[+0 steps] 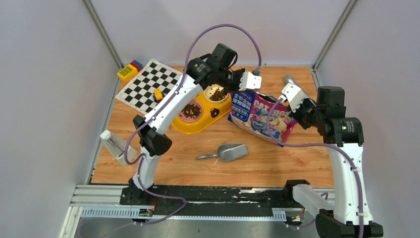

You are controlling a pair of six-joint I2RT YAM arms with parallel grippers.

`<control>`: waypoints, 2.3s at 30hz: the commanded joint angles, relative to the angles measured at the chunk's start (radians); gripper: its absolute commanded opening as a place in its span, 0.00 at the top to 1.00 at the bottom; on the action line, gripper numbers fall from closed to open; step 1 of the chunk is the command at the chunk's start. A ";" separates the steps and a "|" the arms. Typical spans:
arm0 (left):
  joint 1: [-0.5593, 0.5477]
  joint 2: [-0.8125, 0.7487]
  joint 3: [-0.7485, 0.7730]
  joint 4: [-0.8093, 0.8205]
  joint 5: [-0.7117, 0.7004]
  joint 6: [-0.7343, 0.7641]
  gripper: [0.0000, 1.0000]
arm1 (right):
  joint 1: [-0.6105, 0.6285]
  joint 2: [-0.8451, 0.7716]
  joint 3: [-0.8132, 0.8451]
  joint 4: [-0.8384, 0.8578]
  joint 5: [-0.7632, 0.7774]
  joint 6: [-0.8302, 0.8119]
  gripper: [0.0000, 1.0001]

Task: Serve the pet food
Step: Close the pet food bag at the center of the board.

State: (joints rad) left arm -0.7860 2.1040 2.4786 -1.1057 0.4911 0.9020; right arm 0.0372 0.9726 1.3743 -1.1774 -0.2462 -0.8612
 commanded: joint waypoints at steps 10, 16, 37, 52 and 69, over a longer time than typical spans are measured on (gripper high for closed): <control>-0.023 -0.123 -0.102 0.058 -0.060 0.054 0.28 | 0.005 -0.051 0.050 0.074 -0.019 -0.001 1.00; -0.045 -0.113 -0.178 0.088 -0.174 0.137 0.43 | 0.006 -0.050 0.061 0.065 -0.031 0.005 1.00; -0.045 -0.123 -0.095 0.097 -0.068 0.040 0.36 | 0.006 -0.050 0.052 0.066 -0.058 0.005 1.00; -0.098 -0.031 -0.025 0.069 -0.009 0.058 0.32 | 0.006 -0.071 0.032 0.100 -0.124 0.037 1.00; -0.104 0.004 -0.065 0.096 -0.103 0.090 0.75 | 0.005 -0.105 0.014 0.105 -0.137 0.034 1.00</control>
State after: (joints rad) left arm -0.8852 2.0922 2.4153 -1.0245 0.4011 0.9833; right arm 0.0391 0.9207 1.3468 -1.1843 -0.3180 -0.8341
